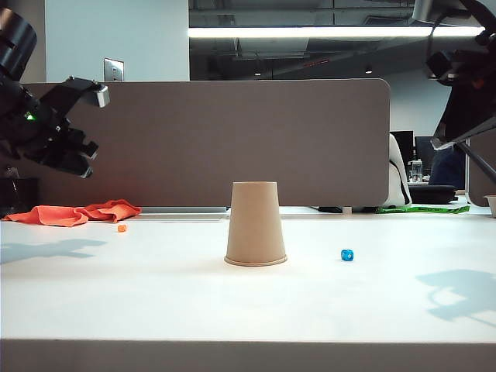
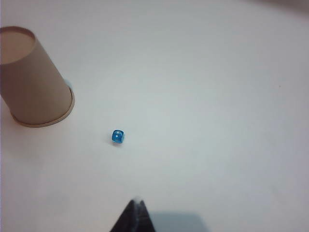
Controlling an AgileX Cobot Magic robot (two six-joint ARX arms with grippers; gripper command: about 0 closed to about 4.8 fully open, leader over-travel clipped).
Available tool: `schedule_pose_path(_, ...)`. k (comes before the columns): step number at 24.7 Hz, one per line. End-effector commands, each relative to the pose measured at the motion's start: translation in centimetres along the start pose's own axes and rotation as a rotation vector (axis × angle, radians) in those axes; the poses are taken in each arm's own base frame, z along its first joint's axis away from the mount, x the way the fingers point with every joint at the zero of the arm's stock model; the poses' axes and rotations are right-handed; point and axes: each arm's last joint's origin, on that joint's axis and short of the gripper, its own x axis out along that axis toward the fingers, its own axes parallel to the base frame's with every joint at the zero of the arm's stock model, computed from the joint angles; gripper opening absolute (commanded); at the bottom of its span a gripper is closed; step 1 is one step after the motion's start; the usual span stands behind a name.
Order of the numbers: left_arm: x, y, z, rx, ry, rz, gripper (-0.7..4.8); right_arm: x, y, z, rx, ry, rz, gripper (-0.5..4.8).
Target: Throw the dice onto the paper cup, compare its value with the values of the other dice on the table, place the die with the higher value on the paper cup, and take no action if both dice have the same value.
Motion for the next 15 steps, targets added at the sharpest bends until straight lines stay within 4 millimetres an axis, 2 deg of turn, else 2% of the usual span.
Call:
schedule_pose_path(1, -0.2, -0.1, -0.2, -0.005, 0.031, -0.021, -0.06, -0.1, 0.0, 0.3, 0.01, -0.026, 0.004, -0.01)
schedule_pose_path(7, -0.2, 0.0, -0.5, -0.012, 0.049, -0.022, -0.06, 0.5, 0.4, 1.3, 0.005, -0.115, 0.099, 0.04)
schedule_pose_path(13, -0.2, -0.1, -0.7, -0.017, 0.069, -0.031, -0.06, 2.9, 1.5, 0.3, -0.144, -0.028, 0.16, 0.08)
schedule_pose_path(15, -0.2, -0.1, -0.7, -0.017, 0.068, -0.032, -0.06, 3.7, 1.7, 0.1, -0.154, -0.016, 0.166, 0.72)
